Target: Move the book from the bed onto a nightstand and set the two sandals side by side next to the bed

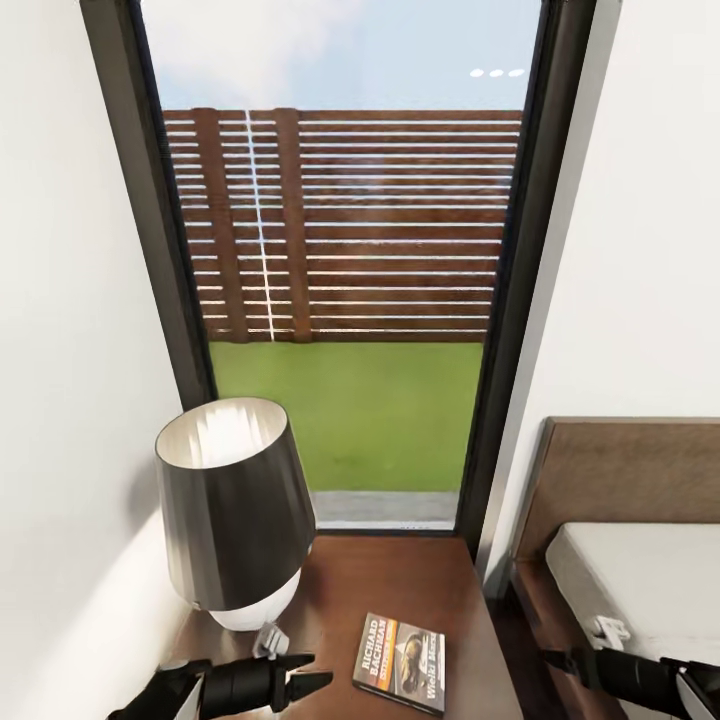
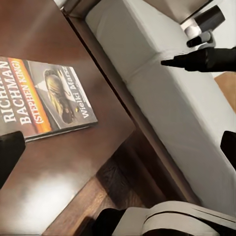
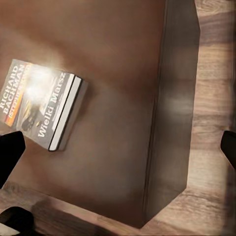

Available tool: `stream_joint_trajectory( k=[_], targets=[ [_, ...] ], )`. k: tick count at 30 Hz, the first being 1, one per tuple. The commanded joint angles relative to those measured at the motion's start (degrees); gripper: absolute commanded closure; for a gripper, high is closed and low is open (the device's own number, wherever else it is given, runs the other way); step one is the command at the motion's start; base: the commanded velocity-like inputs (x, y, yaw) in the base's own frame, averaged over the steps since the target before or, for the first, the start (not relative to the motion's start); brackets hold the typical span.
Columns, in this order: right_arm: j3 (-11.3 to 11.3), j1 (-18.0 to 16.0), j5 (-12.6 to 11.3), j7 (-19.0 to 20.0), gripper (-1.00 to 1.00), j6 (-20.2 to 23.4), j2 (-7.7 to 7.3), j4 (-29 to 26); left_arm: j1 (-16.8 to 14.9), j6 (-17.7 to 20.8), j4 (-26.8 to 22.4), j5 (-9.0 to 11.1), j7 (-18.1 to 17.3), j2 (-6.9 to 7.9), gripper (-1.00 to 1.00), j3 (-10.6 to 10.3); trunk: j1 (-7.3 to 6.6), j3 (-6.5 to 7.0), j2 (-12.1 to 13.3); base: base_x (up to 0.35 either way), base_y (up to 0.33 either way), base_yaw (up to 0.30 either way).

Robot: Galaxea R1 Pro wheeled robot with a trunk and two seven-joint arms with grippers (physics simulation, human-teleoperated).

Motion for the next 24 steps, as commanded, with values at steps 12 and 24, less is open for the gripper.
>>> stream_joint_trajectory(
  k=[12,24],
  targets=[
    [-0.08,-0.02,1.13,-0.04,-1.0,-11.56,0.49,12.39,-0.04,-4.08,6.28,-0.38,-0.18,1.02,-1.0,0.53,-2.65,2.1,4.8,0.0,0.0,0.0],
    [-0.17,-0.02,0.88,-0.51,-1.0,-11.95,0.65,14.02,-0.04,-4.09,6.58,-0.19,0.18,1.11,-1.0,0.54,-5.29,4.26,9.61,0.0,0.0,0.0]
  ],
)
